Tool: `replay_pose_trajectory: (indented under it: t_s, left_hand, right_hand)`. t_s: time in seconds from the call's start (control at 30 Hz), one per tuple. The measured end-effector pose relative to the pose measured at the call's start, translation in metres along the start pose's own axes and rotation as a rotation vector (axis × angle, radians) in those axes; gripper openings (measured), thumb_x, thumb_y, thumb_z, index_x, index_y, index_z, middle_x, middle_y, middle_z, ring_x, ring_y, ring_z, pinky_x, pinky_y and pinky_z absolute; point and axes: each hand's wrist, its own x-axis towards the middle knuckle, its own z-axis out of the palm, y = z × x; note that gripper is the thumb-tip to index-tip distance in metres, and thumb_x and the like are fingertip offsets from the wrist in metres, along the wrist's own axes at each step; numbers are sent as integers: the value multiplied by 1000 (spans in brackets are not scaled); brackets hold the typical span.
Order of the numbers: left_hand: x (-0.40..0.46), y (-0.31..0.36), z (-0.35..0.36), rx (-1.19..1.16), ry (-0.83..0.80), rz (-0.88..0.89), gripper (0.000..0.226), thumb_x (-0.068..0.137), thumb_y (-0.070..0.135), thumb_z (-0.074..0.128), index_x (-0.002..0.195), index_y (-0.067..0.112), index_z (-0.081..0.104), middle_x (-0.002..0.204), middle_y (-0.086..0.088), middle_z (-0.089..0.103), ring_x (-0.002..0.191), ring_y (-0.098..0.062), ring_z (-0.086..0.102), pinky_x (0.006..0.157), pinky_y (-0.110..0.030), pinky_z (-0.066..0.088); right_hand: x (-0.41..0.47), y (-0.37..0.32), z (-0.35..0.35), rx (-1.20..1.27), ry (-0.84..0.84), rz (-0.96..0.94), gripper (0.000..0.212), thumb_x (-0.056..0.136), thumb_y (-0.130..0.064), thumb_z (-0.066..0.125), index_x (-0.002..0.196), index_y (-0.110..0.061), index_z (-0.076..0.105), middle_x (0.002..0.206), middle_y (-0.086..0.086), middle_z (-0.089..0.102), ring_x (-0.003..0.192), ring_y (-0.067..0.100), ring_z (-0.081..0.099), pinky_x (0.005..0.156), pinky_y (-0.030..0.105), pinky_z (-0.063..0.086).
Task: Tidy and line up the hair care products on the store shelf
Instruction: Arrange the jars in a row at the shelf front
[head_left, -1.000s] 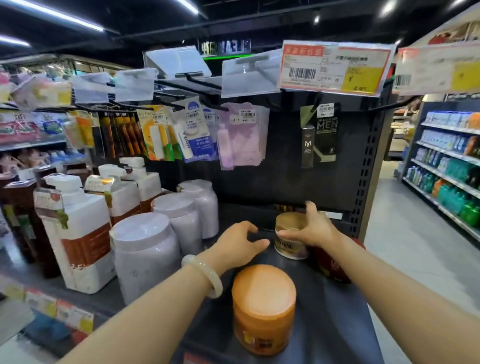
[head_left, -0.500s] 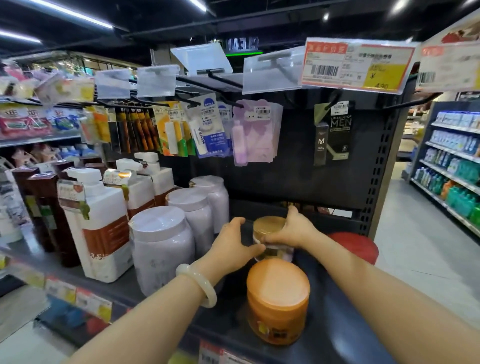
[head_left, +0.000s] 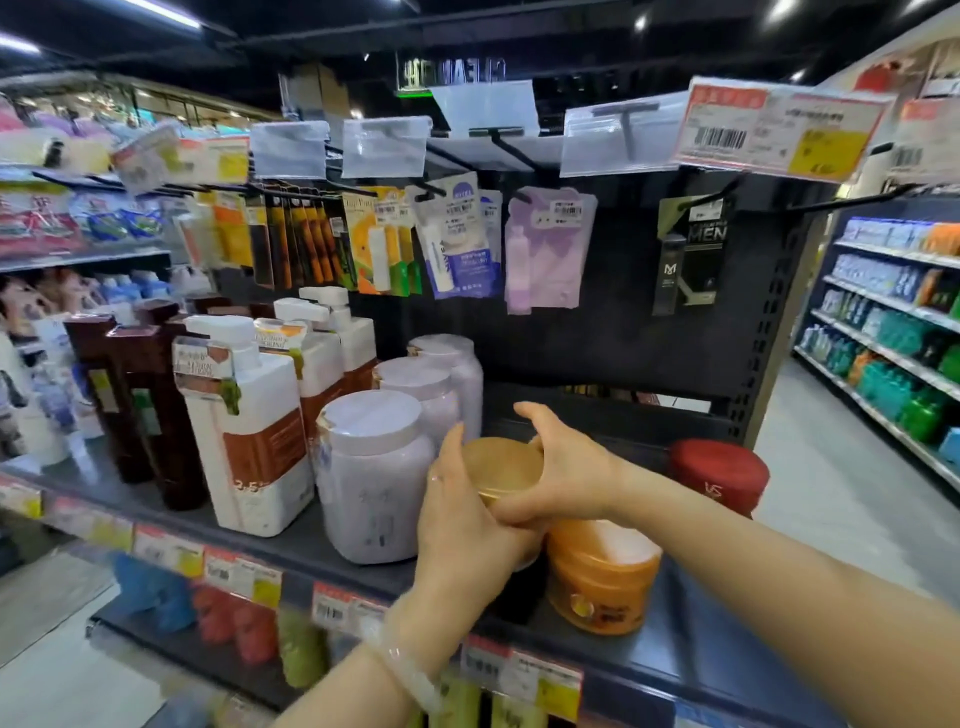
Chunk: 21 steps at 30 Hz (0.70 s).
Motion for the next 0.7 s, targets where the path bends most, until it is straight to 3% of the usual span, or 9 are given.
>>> replay_pose_trajectory:
  t_s: [0.07,0.13,0.27,0.37,0.43,0.53,0.7]
  left_hand:
    - [-11,-6,2,-59,1,-50,115,53,39,83,142,37,10,139,2,40,126,-17,43,102,-35,41]
    - [-19,-11,2,-89,1,-78,115,55,41,85,144,30,12,143,2,36,130,-17,38,106,-32,36]
    - [-28,-17,0,-54,-16,-65,121,55,40,86,146,23,9,145,-1,31,134,-18,32,110,-33,30]
    - [-32,-21,-1,-15,-27,-90,125,51,40,88,146,22,9,145,-2,32,134,-20,33,111,-39,31]
    - [-32,-24,-1,-2,-22,-119,123,48,39,89,144,20,15,143,-3,37,131,-21,37,109,-42,35]
    - [-31,-23,2,12,-6,-144,113,49,35,90,140,19,23,138,-2,43,127,-21,41,105,-38,37]
    - [-39,-2,4,276,108,-11,119,60,46,82,147,18,5,148,-4,16,136,-15,8,114,-33,15]
  right_hand:
    - [-7,2,-6,1,-92,28,103,67,-40,79,147,-24,16,147,3,33,130,18,39,103,28,40]
    - [-9,11,-20,40,-54,41,86,72,-41,75,143,-21,30,145,4,38,129,17,42,102,28,40]
    - [-4,66,-59,-125,351,160,62,80,-40,67,132,-12,46,138,7,48,127,22,46,99,31,39]
    - [1,121,-77,-229,494,402,78,71,-47,72,130,-6,42,134,20,48,122,36,46,98,40,42]
    - [4,145,-83,-161,451,556,91,64,-52,76,132,-7,37,136,22,43,124,39,43,102,47,41]
    - [8,166,-83,33,396,612,103,58,-47,83,138,-10,30,142,19,37,129,38,38,104,51,40]
    - [17,182,-81,37,444,609,104,55,-47,84,138,-16,30,139,17,41,126,39,42,102,52,42]
